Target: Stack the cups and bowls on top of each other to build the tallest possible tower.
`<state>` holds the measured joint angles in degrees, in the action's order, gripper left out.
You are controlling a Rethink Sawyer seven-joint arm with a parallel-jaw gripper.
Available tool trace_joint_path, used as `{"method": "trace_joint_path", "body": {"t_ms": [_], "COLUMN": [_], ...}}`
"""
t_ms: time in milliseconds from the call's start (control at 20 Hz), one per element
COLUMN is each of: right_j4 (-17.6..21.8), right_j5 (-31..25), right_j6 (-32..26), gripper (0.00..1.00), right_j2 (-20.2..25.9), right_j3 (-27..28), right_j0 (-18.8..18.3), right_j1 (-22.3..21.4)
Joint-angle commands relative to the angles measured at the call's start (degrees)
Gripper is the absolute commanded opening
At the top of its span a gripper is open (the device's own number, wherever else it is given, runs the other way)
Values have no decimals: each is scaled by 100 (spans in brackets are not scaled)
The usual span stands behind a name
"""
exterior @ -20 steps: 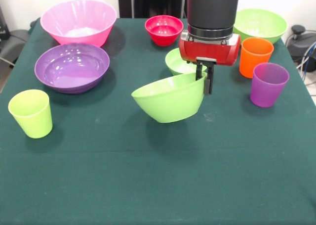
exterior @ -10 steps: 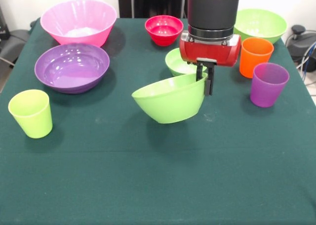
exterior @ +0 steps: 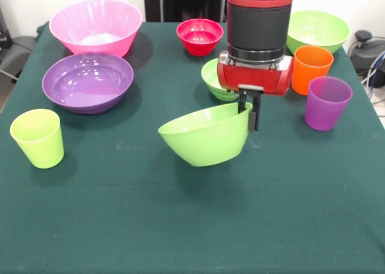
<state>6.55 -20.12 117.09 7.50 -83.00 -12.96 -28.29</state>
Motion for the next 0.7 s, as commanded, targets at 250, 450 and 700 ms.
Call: {"method": "trace_joint_path", "body": {"t_ms": [250,450,700], "right_j4": [335,343,355], "right_j5": [-310,-284,-247], "right_j6": [-405,-370,-316], "gripper": [0,0,100], "right_j2": [585,575,540], "right_j3": [526,505,491], "right_j0": [58,60,81], "right_j1": [283,282,278]}}
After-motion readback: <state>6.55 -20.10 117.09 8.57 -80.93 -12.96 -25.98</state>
